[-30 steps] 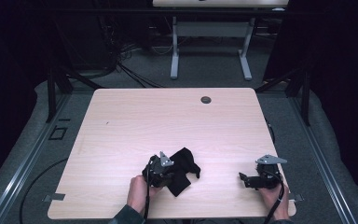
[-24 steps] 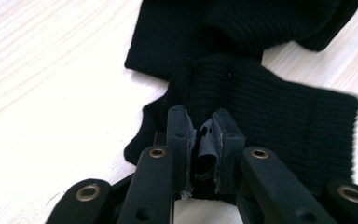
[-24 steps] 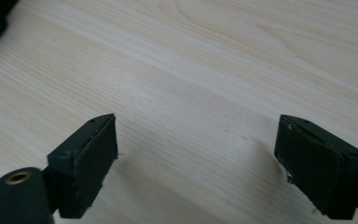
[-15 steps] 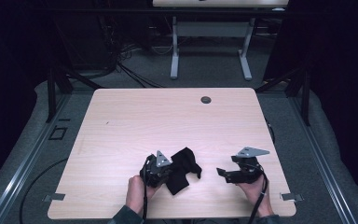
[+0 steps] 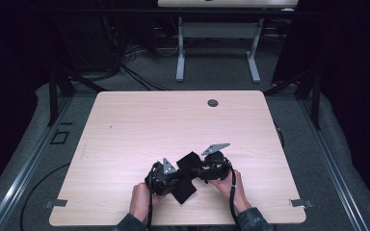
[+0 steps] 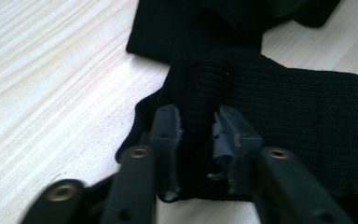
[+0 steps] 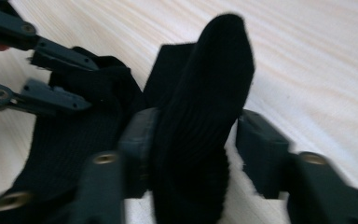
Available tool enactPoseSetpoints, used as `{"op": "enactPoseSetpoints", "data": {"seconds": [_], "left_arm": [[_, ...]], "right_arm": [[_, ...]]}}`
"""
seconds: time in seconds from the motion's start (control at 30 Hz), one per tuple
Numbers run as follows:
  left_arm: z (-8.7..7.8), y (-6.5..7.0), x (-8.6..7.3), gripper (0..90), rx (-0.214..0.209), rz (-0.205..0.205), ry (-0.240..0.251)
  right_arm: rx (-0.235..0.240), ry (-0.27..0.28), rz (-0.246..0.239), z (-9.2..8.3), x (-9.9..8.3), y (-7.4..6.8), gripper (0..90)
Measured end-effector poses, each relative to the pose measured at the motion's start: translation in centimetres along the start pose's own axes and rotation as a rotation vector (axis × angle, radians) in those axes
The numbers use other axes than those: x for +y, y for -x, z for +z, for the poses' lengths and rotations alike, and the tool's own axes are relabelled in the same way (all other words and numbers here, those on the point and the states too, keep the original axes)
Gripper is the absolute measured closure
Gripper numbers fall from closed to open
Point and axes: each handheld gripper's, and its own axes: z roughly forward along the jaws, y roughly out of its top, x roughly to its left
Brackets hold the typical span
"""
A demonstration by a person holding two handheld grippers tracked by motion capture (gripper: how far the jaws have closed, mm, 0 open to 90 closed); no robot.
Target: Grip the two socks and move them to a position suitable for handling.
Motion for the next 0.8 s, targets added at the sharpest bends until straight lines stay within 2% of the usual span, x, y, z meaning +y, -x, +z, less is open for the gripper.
{"op": "enactPoseSetpoints", "data": {"seconds": [0.03,0.07,0.1,0.13,0.3,0.47,0.5,0.53,0.57,0.6,0.63,0.7,0.77,0.8], "left_arm": [[0.0,0.0,0.0,74.0,0.000,0.000,0.000],[-0.1,0.0,-0.1,76.3,-0.005,0.001,0.006],[-0.1,0.0,-0.1,77.7,-0.005,0.001,0.006],[-0.2,-0.1,-0.2,79.0,-0.011,-0.009,0.013],[-0.2,-0.3,-0.1,79.8,-0.030,-0.043,0.027],[0.0,-0.5,0.3,79.6,-0.029,-0.064,0.026],[0.0,-0.5,0.3,79.5,-0.029,-0.064,0.026],[0.1,-0.6,0.6,79.3,-0.030,-0.078,0.035],[0.2,-0.6,0.7,79.2,-0.029,-0.080,0.036],[0.3,-0.5,0.8,78.9,-0.028,-0.081,0.036],[0.4,-0.5,1.0,78.2,-0.034,-0.091,0.035],[0.6,-0.4,1.1,75.8,-0.027,-0.091,0.037],[0.4,-0.4,1.0,64.7,-0.017,-0.092,0.042],[0.2,-0.3,0.9,58.1,-0.005,-0.098,0.050]], "right_arm": [[0.000,0.000,0.000,0.0,0.0,0.0,61.5],[-0.005,-0.009,0.006,0.3,-0.3,0.3,71.8],[-0.005,-0.009,0.006,0.3,-0.3,0.3,71.8],[-0.015,0.013,0.021,0.2,-0.4,0.5,77.1],[-0.092,0.038,-0.001,-0.2,0.3,1.0,78.7],[-0.141,0.033,-0.008,-0.4,1.3,3.0,78.4],[-0.141,0.033,-0.008,-0.4,1.3,3.0,78.4],[-0.157,0.040,0.005,-0.3,1.9,3.8,77.7],[-0.158,0.029,0.008,-0.2,2.1,4.1,77.4],[-0.178,0.032,-0.001,0.0,2.3,4.3,76.5],[-0.177,0.040,0.006,0.1,2.4,4.5,73.9],[-0.179,0.016,0.029,0.5,2.4,4.9,59.3],[-0.177,0.026,0.042,0.1,2.0,4.9,41.3],[-0.186,0.042,0.050,-0.3,1.7,4.9,37.2]]}}
